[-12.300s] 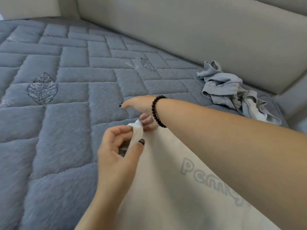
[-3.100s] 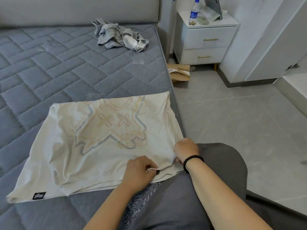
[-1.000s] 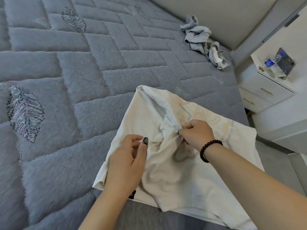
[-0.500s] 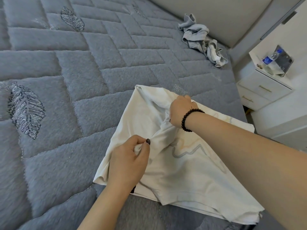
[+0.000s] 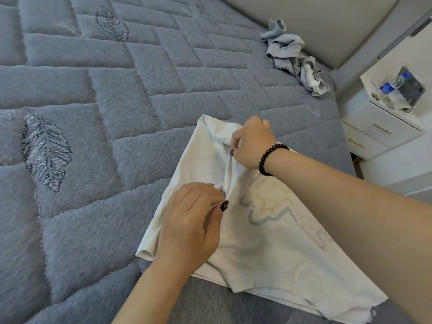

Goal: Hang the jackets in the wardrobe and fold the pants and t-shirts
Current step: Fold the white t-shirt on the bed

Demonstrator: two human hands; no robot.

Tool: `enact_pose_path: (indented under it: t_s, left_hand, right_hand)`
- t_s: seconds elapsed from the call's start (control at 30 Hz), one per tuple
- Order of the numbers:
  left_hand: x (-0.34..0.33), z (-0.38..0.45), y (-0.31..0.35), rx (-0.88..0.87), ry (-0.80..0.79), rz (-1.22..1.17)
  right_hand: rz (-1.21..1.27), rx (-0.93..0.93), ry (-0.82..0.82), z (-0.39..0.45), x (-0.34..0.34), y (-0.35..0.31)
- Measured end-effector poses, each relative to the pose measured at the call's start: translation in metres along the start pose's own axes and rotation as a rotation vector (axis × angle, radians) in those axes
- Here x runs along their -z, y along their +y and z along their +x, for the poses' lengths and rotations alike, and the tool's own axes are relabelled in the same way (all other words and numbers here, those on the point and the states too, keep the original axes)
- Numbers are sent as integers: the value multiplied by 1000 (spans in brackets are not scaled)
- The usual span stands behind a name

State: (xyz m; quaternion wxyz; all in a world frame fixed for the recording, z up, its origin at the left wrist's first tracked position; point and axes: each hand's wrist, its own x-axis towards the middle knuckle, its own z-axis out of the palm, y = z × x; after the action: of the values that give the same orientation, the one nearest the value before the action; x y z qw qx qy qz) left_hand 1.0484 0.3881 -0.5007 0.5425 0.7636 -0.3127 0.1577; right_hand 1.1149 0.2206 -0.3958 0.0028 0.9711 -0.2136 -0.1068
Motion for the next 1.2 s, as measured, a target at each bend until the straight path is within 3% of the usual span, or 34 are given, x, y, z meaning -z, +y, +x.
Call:
enact_pose_path:
  t_s: [0.1, 0.23, 0.43, 0.57, 0.67, 0.8, 0.9, 1.2]
  left_hand:
    - [0, 1, 1, 97, -45, 105]
    - [4, 3, 3, 384, 8, 138]
    - [9, 2, 0, 541, 4, 269]
    - [10, 5, -2, 533, -29, 351]
    - [7, 4, -3, 480, -20, 395]
    - [2, -1, -11, 371, 4, 479]
    - [-4, -3, -13, 389, -29, 578]
    - [-12, -1, -17, 378, -69, 667]
  right_hand:
    - [181, -24, 22, 10, 13, -10]
    - [562, -145, -138, 32, 3, -21]
    - [815, 112, -6, 8, -39, -29]
    - [693, 289, 291, -44, -62, -9]
    - [592, 252, 399, -82, -86, 16]
    - [404, 225, 193, -128, -125, 24]
    - [198, 245, 153, -138, -142, 21]
    - [218, 232, 70, -134, -139, 21]
